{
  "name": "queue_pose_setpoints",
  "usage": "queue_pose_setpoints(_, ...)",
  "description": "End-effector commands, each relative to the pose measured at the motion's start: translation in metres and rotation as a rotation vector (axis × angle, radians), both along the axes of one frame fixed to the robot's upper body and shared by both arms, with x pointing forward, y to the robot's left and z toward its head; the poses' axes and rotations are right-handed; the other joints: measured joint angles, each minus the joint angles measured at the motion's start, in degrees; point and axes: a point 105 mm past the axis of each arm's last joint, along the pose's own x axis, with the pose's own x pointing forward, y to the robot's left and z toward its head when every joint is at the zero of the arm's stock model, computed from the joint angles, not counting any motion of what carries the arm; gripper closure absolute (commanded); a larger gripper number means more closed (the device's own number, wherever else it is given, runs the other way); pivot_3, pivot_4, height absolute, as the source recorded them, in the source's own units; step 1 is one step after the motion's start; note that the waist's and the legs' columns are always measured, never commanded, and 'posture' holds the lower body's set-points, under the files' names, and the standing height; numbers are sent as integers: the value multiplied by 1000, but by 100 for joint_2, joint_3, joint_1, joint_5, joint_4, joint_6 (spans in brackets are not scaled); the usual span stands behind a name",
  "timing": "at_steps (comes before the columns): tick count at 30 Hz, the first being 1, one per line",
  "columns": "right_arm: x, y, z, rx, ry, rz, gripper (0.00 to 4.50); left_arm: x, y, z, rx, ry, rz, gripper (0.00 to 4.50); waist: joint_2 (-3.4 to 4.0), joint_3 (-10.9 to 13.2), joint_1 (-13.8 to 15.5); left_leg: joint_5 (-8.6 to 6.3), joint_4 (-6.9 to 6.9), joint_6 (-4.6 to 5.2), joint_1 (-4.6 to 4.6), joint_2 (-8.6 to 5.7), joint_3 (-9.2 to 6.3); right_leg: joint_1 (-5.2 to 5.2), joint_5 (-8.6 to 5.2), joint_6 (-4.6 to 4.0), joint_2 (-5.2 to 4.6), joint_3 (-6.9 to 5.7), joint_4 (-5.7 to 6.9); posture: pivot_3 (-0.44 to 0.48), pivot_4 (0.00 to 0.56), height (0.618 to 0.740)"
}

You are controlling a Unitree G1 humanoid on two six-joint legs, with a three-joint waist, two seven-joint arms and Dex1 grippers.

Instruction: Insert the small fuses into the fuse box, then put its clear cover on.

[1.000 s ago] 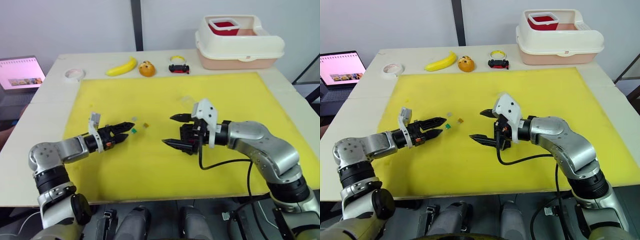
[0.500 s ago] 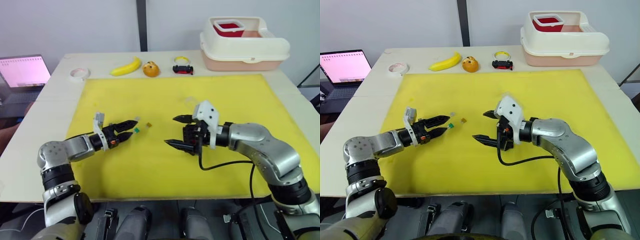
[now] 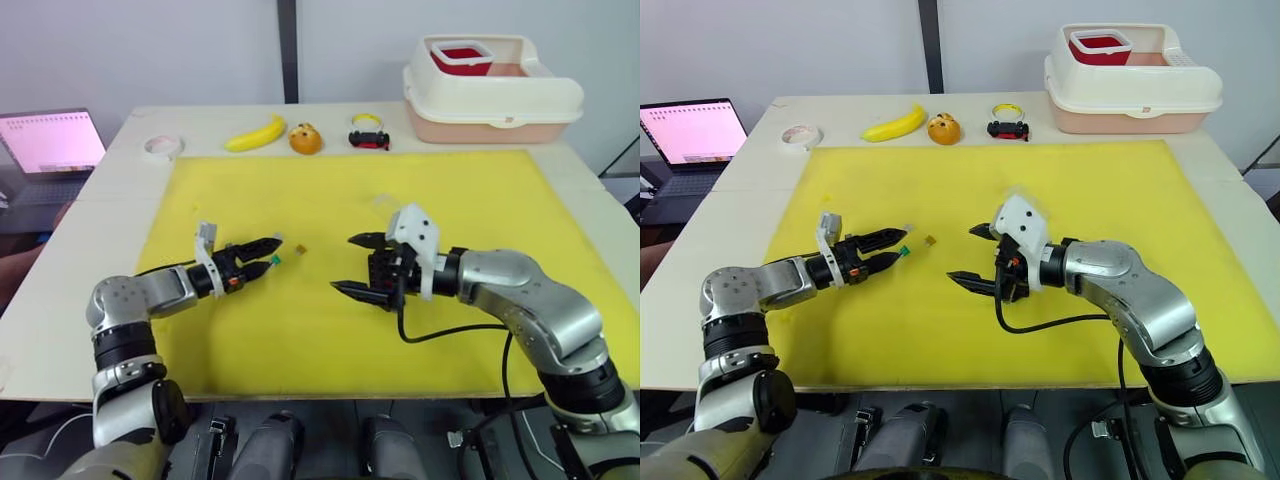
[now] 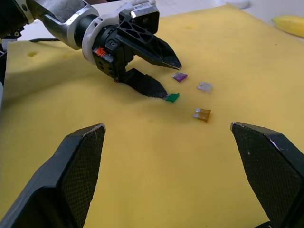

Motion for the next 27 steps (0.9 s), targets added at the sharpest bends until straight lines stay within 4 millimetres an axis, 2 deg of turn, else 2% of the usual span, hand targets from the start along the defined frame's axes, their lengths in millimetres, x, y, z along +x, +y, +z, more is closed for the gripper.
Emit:
queue_pose_setpoints(1,-3,0,12,6,-62,3,19,1,-19,-17,3,65,-37,0,3,-2,26,0,0,0,2,0,0,2,0,0,0,-1,-1,0,150,740)
queue_pose_setpoints(10,-2,-2,12,3,-65,-6,19,4,-21,-21,7,60,-21,0,4,-3,86,0,0,1,7,-3,-3,13,2,3,-2,-3,-8,0,150,740)
queue_pose_setpoints(13,-2,-2,11,2,-64,-6,0,4,-21,-24,8,72,-17,858,4,-3,82,0,0,1,9,-3,-4,16,2,3,-2,-4,-9,0,150,740)
queue_pose_setpoints(14,-2,-2,11,2,-62,-7,0,3,-21,-25,14,76,-21,1309,4,-3,79,0,0,1,9,-3,-4,17,2,3,-2,-4,-10,0,150,740)
queue_pose_setpoints(22,-2,-2,10,1,-58,-9,0,4,-19,-29,28,88,-13,1309,4,-3,78,-1,0,2,9,-3,-5,16,2,4,-2,-4,-11,0,150,740)
queue_pose_setpoints(25,-2,-2,9,0,-56,-10,0,4,-19,-32,43,92,-11,2227,4,-3,77,-1,0,1,9,-3,-5,16,2,4,-2,-5,-11,0,150,740)
queue_pose_setpoints(27,-2,-2,9,0,-56,-11,0,4,-19,-33,54,88,-12,3188,4,-3,71,-1,0,2,9,-3,-5,16,2,4,-1,-5,-12,0,150,740)
